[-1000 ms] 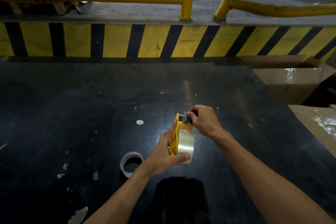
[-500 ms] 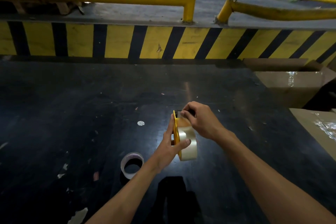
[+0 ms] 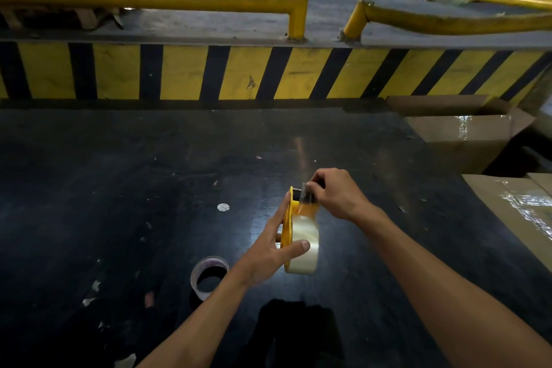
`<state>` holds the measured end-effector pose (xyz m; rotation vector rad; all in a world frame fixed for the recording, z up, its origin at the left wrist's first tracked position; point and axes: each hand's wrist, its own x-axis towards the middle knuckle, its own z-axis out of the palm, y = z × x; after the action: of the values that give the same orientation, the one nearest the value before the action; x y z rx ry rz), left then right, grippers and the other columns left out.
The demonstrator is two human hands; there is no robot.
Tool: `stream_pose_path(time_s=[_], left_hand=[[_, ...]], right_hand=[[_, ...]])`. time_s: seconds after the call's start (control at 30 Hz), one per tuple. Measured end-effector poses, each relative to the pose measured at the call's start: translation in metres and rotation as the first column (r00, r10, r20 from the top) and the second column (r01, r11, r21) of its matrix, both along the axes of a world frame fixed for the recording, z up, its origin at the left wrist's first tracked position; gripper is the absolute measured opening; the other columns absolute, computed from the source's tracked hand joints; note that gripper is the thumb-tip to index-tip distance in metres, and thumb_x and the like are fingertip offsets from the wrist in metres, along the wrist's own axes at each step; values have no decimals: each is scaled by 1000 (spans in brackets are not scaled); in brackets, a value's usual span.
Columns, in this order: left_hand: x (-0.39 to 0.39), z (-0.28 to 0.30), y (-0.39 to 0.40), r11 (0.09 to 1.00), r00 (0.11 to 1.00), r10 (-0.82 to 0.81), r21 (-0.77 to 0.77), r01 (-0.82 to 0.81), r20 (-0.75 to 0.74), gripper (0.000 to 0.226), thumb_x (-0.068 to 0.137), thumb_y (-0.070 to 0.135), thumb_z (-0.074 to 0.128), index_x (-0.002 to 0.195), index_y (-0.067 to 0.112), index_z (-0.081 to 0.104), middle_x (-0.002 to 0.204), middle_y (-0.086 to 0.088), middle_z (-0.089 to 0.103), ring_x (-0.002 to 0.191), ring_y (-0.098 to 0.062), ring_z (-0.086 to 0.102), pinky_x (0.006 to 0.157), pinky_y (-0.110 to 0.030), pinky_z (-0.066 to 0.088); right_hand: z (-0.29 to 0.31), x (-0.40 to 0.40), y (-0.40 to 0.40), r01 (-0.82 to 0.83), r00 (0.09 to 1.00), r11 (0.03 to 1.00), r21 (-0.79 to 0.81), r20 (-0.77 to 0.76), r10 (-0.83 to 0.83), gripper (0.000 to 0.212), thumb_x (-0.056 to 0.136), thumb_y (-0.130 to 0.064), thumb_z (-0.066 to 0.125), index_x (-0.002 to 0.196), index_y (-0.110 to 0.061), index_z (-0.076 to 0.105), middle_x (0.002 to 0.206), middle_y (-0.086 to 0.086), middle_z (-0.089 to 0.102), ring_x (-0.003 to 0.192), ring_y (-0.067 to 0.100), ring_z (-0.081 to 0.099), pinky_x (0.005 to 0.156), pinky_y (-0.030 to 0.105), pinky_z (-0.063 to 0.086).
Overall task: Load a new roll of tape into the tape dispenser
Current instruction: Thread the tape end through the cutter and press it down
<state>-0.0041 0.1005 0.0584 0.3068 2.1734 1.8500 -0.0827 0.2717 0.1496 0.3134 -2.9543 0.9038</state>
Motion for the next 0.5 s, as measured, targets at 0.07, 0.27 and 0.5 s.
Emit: stream_pose_path(time_s=[0.07,0.27,0.5], left_hand=[[-1,2,-1,1000,1000,-13,-16,13,4,100,86,41,76,154,66,7,152,3,44,126,-18,58,100,-38,57],[1,3,-5,1000,1000,9,1,-9,-11,100,91,33,77,158,59,7,150,4,47,119,-16,62,81,-19,59],[5,-2,-12,998,998,57,-18,-57,-23,99,85,40,78,152,68,10,149,2,49,124,-19,62,99,-39,59]], right_hand=[[3,0,-3,-22,1000,1000,15,1,22,17,94,-24,61,86,-12,70,84,4,70,77,19,65,70,36,56],[4,0,-12,-26,1000,999,-28,16,27,17,95,-23,60,92,-9,69,85,2,68,79,17,66,63,26,52],[-7,0,-11,46,998,995,-84,43,-43,16,92,-21,62,85,-9,70,82,6,73,76,19,69,73,40,60]])
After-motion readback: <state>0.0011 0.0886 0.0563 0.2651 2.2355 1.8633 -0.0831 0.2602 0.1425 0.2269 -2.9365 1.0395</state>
